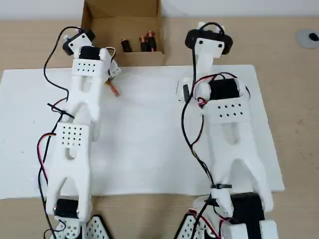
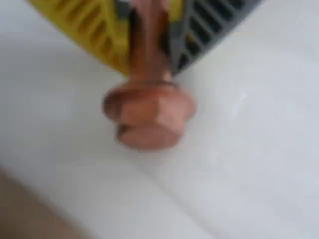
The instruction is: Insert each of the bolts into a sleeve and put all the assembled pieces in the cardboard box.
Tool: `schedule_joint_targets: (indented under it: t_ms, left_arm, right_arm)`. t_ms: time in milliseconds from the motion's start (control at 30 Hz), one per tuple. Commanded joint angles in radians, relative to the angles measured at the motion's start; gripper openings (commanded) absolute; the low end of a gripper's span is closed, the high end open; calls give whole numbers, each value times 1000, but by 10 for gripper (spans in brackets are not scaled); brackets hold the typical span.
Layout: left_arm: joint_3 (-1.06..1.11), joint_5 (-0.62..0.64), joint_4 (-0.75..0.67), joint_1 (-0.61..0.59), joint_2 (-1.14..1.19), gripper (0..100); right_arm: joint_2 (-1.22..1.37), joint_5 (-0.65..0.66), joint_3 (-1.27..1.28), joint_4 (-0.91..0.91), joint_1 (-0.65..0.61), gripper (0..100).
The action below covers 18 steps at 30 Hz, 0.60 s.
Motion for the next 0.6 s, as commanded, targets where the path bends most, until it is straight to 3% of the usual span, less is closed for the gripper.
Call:
schedule_joint_targets:
  t_ms: [0, 133, 400, 567]
  left_arm:
    - [-175, -37, 120, -48, -54, 10]
    - [-405, -155, 212, -41, -53, 8]
    - [-399, -307, 207, 66, -165, 8]
    - [-394, -569, 207, 137, -349, 7]
  right_arm:
    - [-54, 9, 21, -25, 8, 9]
    - [-56, 9, 93, -80, -28, 9]
    - [-59, 141, 140, -132, -145, 9]
    - [-64, 163, 130, -215, -114, 9]
